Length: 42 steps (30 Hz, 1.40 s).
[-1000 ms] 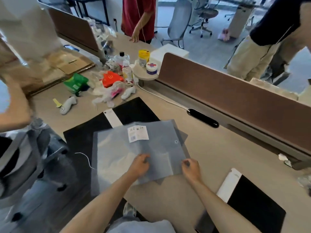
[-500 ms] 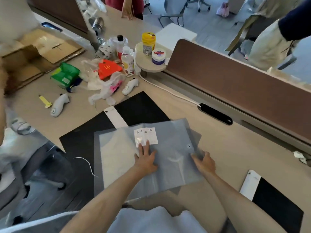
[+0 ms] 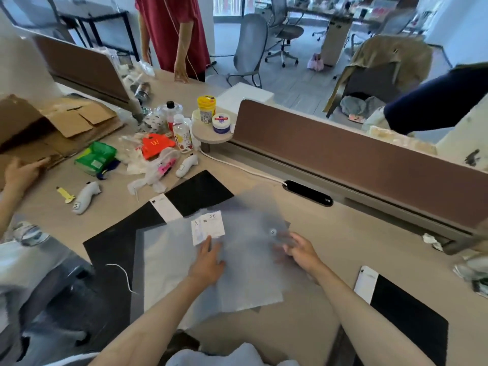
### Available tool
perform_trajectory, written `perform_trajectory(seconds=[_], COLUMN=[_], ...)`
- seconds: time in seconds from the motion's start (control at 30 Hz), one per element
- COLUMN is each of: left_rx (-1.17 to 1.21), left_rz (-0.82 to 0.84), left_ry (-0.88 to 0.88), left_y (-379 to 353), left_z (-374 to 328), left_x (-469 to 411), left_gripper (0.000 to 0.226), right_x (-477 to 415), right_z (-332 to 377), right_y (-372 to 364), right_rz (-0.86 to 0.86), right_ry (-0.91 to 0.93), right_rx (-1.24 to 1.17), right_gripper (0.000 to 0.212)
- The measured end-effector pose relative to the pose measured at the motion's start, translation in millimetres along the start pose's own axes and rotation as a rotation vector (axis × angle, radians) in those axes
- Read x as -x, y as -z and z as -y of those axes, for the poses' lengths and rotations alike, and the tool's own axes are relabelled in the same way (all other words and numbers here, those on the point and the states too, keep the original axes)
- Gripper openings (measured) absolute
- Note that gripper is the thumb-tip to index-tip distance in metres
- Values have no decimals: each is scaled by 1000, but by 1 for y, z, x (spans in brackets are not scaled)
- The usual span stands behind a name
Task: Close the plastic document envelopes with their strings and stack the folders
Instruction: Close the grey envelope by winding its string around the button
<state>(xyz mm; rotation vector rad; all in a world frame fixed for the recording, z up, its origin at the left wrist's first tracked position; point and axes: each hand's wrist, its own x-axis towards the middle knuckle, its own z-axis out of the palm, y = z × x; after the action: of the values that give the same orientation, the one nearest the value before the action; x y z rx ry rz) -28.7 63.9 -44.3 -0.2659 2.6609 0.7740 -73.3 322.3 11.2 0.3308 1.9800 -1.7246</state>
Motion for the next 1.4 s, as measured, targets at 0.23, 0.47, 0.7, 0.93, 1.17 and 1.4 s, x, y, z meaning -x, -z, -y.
perform_trajectory(seconds=[0.23, 0.47, 0.7, 0.93, 1.17, 1.4], left_rx=[423, 961, 1154, 1177, 1194, 1087], left_rz=[-446, -266, -85, 6, 91, 39], left_ry=[-88, -23, -31, -98, -39, 71], left_y=[29, 61, 51, 44, 50, 70], left_z=[-58, -135, -174, -164, -109, -26], left_x=[41, 81, 86, 84, 50, 1], left_gripper=[72, 56, 34, 30, 45, 40], right_x=[39, 71, 79, 80, 64, 9], right_z=[18, 25, 22, -1, 4, 17], right_y=[42, 81, 114, 123, 81, 16], right_rz=[44, 62, -393, -294, -217, -107], right_ry=[161, 290, 358, 218, 173, 133], right_rx=[-193, -440, 292, 362, -25, 249], right_gripper=[29, 29, 28, 64, 23, 7])
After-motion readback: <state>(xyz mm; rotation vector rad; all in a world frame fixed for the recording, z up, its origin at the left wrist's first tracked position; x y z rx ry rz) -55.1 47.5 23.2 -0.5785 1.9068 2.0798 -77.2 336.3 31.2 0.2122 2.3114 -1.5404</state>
